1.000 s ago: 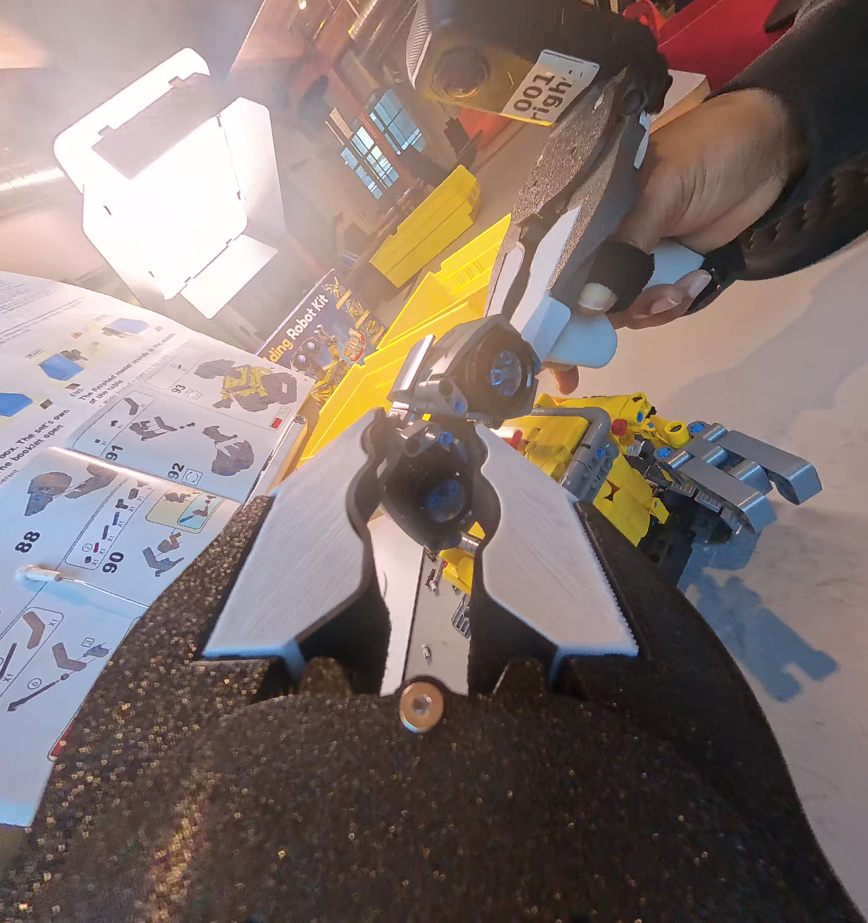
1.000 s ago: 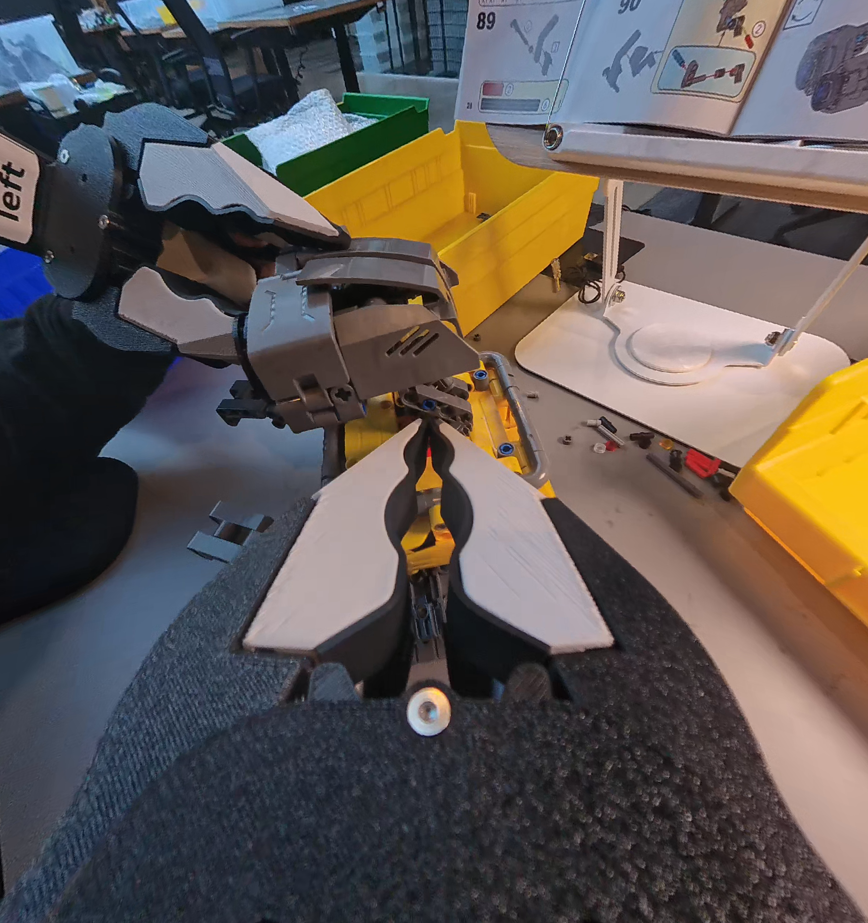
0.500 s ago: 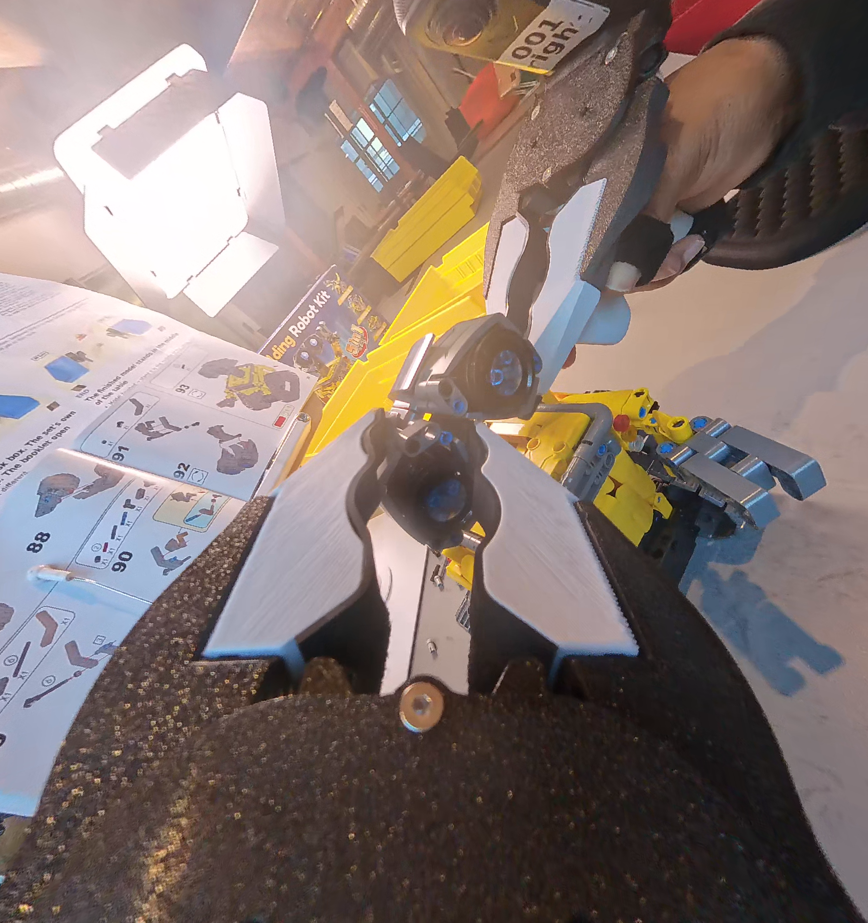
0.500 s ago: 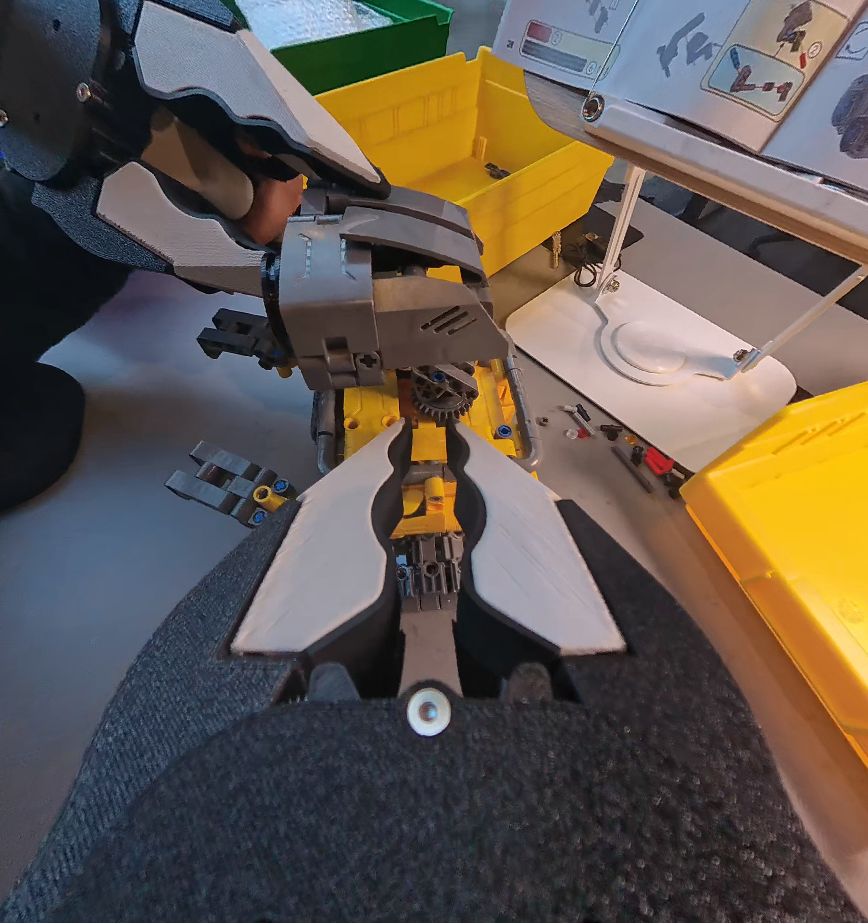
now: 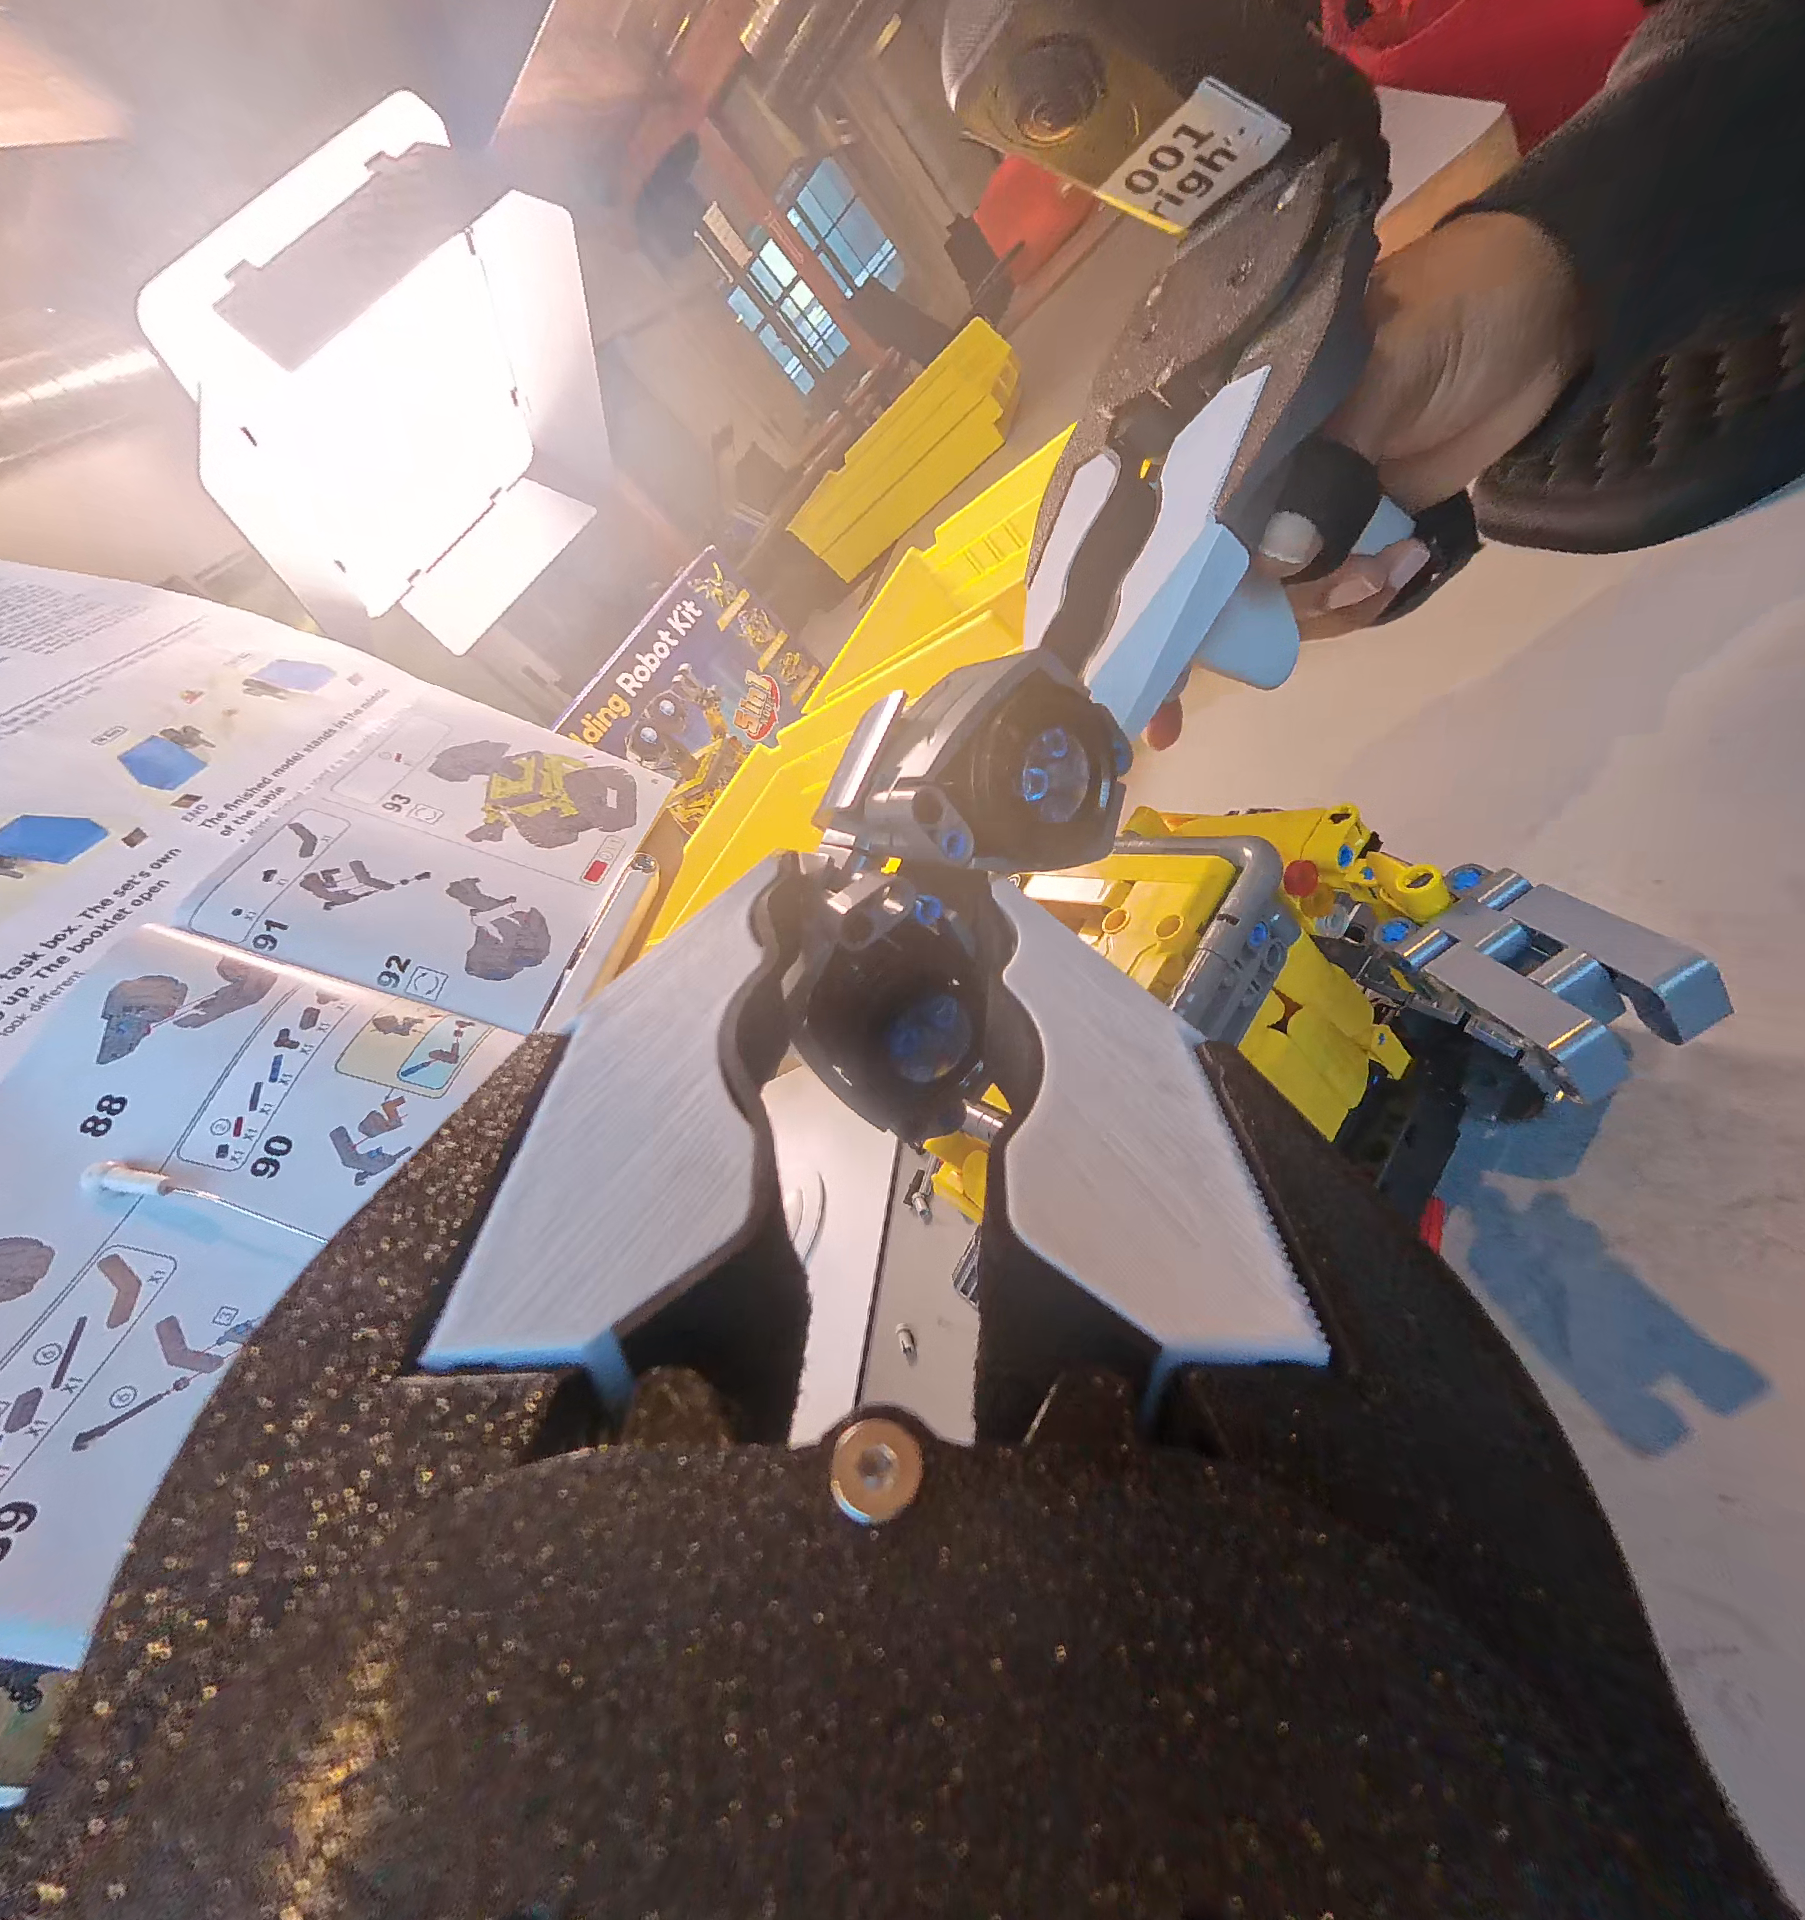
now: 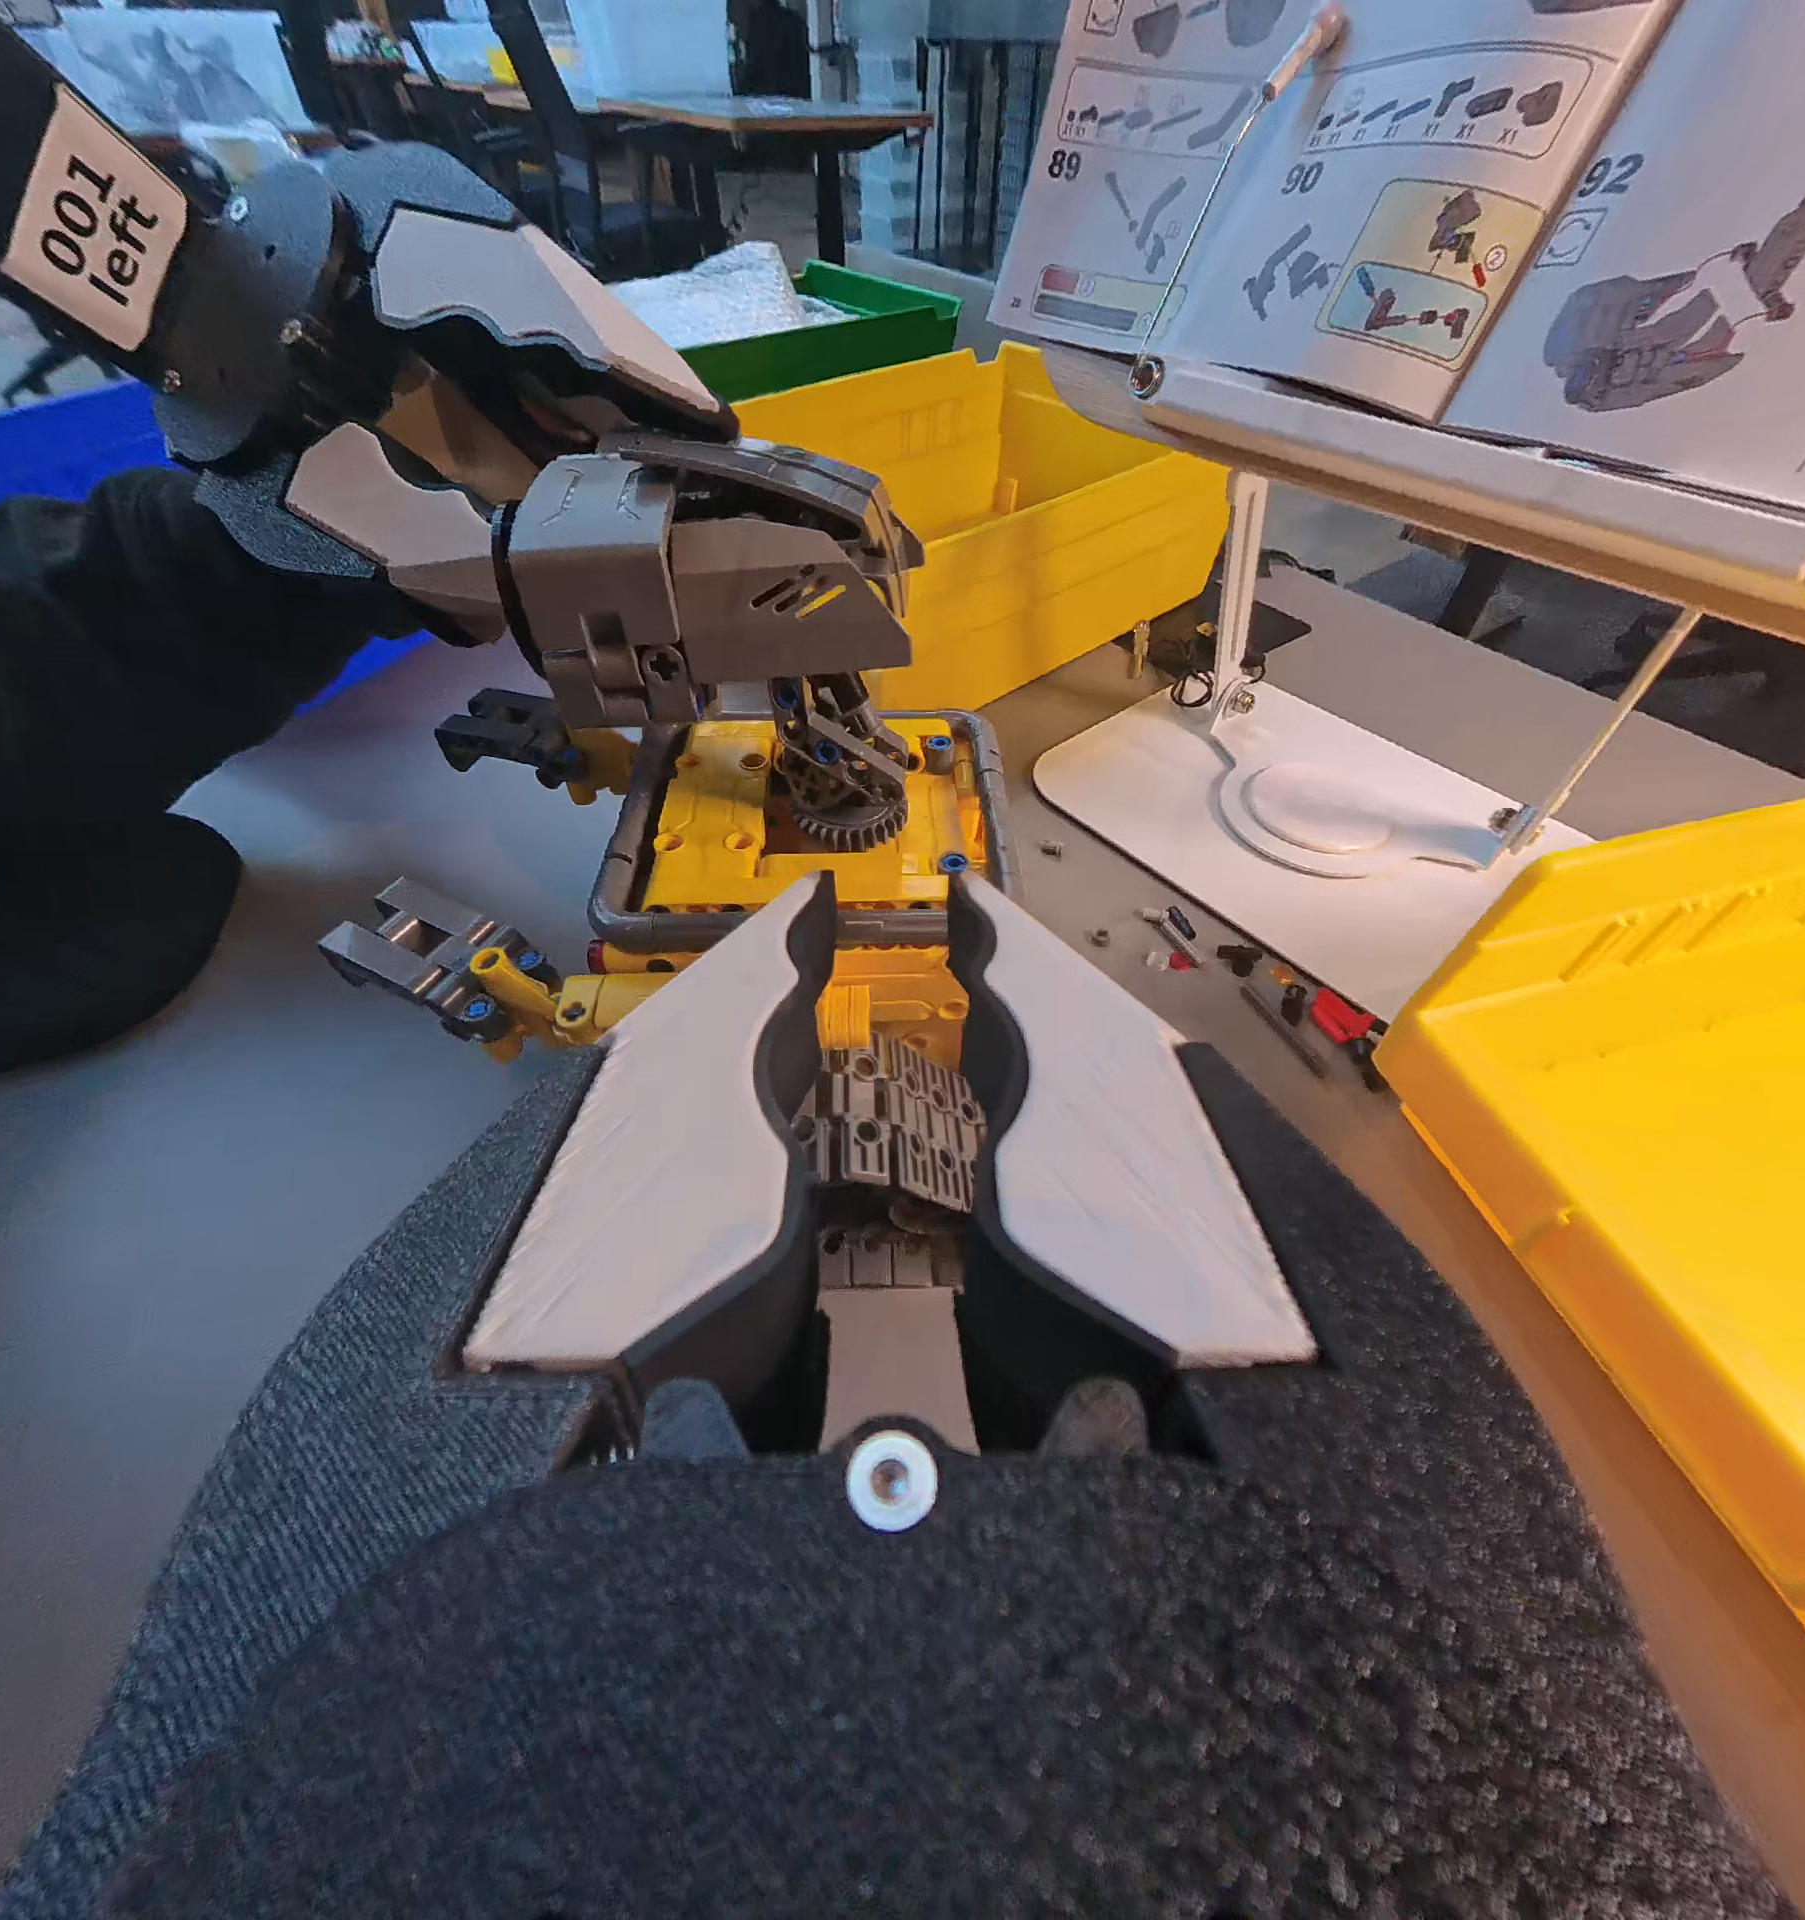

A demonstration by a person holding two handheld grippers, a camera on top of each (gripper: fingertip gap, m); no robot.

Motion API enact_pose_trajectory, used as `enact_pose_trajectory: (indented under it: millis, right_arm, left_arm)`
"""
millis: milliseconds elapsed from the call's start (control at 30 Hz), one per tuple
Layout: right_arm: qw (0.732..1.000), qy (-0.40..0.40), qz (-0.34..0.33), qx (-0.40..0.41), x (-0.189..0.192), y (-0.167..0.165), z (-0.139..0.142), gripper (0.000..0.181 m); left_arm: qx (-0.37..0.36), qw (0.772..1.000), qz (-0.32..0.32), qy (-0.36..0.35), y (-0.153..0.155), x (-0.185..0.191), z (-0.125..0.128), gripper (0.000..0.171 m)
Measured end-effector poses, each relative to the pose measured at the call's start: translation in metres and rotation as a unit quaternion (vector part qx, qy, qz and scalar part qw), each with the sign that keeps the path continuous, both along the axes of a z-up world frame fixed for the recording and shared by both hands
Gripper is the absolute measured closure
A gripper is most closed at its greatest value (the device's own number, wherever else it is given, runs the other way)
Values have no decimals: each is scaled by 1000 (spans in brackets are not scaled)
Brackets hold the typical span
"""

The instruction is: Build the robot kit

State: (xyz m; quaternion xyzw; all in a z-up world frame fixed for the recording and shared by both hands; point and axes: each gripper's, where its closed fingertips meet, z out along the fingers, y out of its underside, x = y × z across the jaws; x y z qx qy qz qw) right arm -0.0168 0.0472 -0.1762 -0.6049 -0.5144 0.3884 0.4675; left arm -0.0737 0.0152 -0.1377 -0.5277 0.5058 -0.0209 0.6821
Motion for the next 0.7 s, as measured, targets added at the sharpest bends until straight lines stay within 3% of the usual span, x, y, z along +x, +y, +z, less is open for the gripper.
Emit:
enact_pose_trajectory:
  millis: [300, 433, 533, 633, 700]
  right_arm:
    - [996, 65, 60, 5, 7, -3, 6, 144]
    - [993, 45, 105, 41, 14, -46, 12, 146]
    - [983, -40, 173, 41, 13, -101, -22, 160]
    - [980, -137, 139, 39, -5, -119, -76, 162]
    - [980, -171, 73, 67, -13, -102, -98, 171]
  left_arm:
    - [2, 1000, 9, 6, 0, -1, 0, 139]
    - [6, 1000, 9, 16, 0, 0, 0, 139]
    - [7, 1000, 9, 19, 0, 1, 0, 139]
    - [9, 999, 14, 27, 1, 2, 0, 139]
    - [14, 999, 21, 40, 1, 3, 0, 139]
